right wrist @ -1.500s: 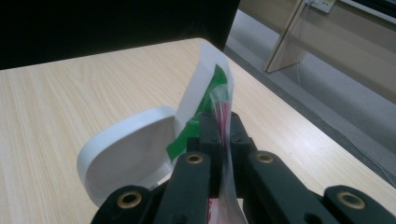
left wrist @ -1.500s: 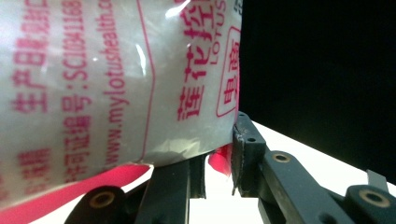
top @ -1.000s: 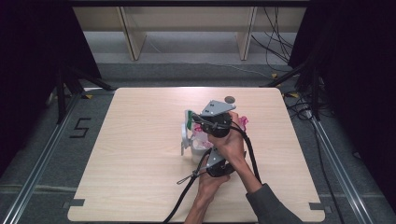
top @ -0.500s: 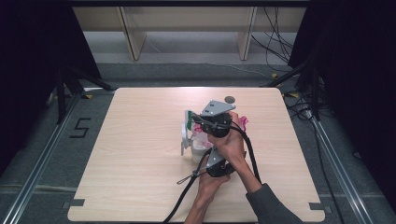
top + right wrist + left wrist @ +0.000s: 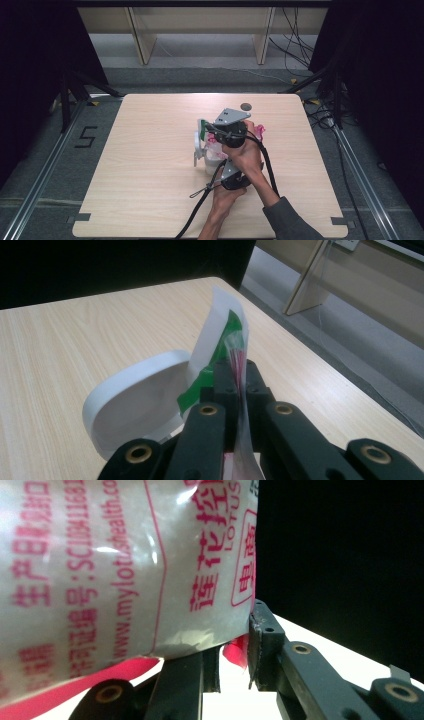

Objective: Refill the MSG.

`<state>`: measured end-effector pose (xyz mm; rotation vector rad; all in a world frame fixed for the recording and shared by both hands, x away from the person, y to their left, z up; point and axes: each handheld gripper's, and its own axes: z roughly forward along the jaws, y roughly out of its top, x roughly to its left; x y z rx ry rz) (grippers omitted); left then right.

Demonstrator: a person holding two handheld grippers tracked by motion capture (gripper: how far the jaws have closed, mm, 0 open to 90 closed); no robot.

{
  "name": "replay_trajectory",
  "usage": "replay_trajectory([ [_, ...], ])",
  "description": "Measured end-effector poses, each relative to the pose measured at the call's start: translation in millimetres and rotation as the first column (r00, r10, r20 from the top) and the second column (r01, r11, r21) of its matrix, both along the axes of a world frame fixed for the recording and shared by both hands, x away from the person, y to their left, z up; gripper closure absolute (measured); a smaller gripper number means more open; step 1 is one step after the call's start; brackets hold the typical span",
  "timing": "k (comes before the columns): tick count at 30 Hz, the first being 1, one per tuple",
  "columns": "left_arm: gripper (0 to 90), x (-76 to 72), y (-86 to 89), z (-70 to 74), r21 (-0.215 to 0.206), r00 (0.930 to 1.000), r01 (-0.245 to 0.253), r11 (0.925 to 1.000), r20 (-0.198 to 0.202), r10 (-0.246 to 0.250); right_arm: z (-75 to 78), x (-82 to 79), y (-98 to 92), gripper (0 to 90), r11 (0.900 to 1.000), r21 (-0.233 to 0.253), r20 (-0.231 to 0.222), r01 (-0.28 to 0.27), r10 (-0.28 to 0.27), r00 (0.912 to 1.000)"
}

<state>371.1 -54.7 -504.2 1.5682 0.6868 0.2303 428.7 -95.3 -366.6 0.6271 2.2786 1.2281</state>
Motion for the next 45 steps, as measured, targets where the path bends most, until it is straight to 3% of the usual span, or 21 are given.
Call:
replay_trajectory([
  [1,77.1,1.4,1.0,-0.3,0.022,0.9997,0.02,0.9996,0.013,-0.021,0.9,-0.8,-0.8,89.6,1.0,0.002,-0.003,0.009,-0.009,1.0],
  [3,77.1,2.6,0.4,-1.1,0.004,0.9991,0.034,0.9994,0.025,-0.034,1.8,-0.8,-1.5,89.6,1.0,0.015,0.004,0.014,-0.014,0.9999],
  [5,77.1,0.8,-2.2,-1.5,-0.029,1.0,0.004,0.9996,0.007,-0.004,-0.4,1.5,-1.3,89.6,1.0,0.004,0.01,0.013,-0.013,0.9999],
  [6,77.1,0.8,-1.9,-1.7,-0.032,1.0,0.007,0.9995,0.005,-0.007,-0.9,0.8,-1.1,89.5,1.0,0.002,-0.019,0.009,-0.009,0.9998],
  [7,77.1,2.1,0.5,-1.0,0.018,0.9997,0.022,0.9996,0.013,-0.022,-0.3,0.4,-1.3,89.6,1.0,0.009,-0.003,0.016,-0.016,0.9999],
  [10,77.1,2.6,-0.2,-0.3,0.0,0.9993,0.032,0.9995,0.018,-0.032,3.0,-1.1,-3.0,89.6,0.999,0.029,0.006,0.017,-0.017,0.9998],
  [12,77.0,1.4,-2.4,-1.4,-0.029,0.9999,0.013,0.9995,0.002,-0.013,-0.3,1.2,-1.9,89.6,1.0,0.004,0.011,0.016,-0.016,0.9998],
  [14,77.0,3.7,0.6,-1.5,0.008,0.9993,0.03,0.9995,0.021,-0.03,-0.3,1.0,-2.2,89.6,1.0,0.008,-0.017,0.009,-0.009,0.9998],
  [16,77.0,2.5,0.7,0.2,0.031,0.9997,0.024,0.9992,0.005,-0.024,1.1,1.7,-3.5,89.6,1.0,0.018,0.013,0.005,-0.006,0.9999],
  [19,76.9,3.3,-0.6,-2.3,0.003,0.9994,0.032,0.9995,0.015,-0.032,-1.6,2.1,-3.0,89.6,1.0,0.02,-0.01,0.021,-0.021,0.9997],
  [26,75.8,3.9,0.5,-2.1,0.027,0.9995,0.03,0.9992,0.014,-0.03,1.7,0.1,-5.9,89.6,0.999,0.044,-0.008,0.022,-0.021,0.9997],
  [27,75.7,1.6,-3.4,-2.4,-0.041,0.9999,-0.008,0.9991,-0.008,0.007,2.0,0.8,-7.1,89.7,0.999,0.043,-0.003,0.017,-0.017,0.9999],
  [28,75.7,1.8,-2.2,-2.6,-0.025,1.0,-0.004,0.9997,0.001,0.004,2.2,1.1,-7.8,89.7,0.999,0.042,0.002,0.011,-0.011,0.9999],
  [29,75.7,3.6,0.6,-3.1,0.035,0.9991,0.042,0.9985,0.009,-0.042,3.1,0.2,-9.2,89.7,0.999,0.047,-0.012,0.018,-0.018,0.9998],
  [31,75.5,3.5,0.3,-4.4,0.042,0.9992,0.04,0.9983,0.004,-0.041,4.2,0.3,-11.1,89.8,0.999,0.044,-0.024,0.001,0.001,0.9997],
  [33,75.3,4.1,0.8,-6.2,0.056,0.9994,0.035,0.9978,0.0,-0.036,5.2,0.4,-13.7,89.8,0.999,0.039,0.009,0.006,-0.006,0.9999],
  [37,73.5,5.6,1.9,-9.8,0.059,0.9987,0.041,0.9974,-0.032,-0.039,9.0,-2.2,-21.1,90.0,0.998,0.066,-0.006,0.005,-0.005,1.0],
  [39,72.4,4.6,0.1,-10.6,0.016,0.9985,0.03,0.9994,-0.047,-0.03,10.8,-4.9,-24.7,90.0,0.996,0.085,-0.034,0.018,-0.015,0.9993],
  [40,71.7,5.9,4.1,-9.9,0.068,0.9998,-0.014,0.9976,-0.011,0.014,11.3,-3.0,-27.1,90.0,0.996,0.086,0.003,0.001,-0.001,1.0],
  [42,71.4,6.0,5.6,-10.2,0.074,0.9998,-0.013,0.9972,-0.016,0.015,13.2,-4.5,-30.9,90.0,0.995,0.1,-0.028,-0.012,0.015,0.9995],
  [45,69.4,6.1,6.9,-9.7,0.068,0.9994,-0.018,0.9975,-0.029,0.02,15.0,-6.9,-33.4,90.0,0.994,0.112,-0.017,-0.01,0.012,0.9998],
])
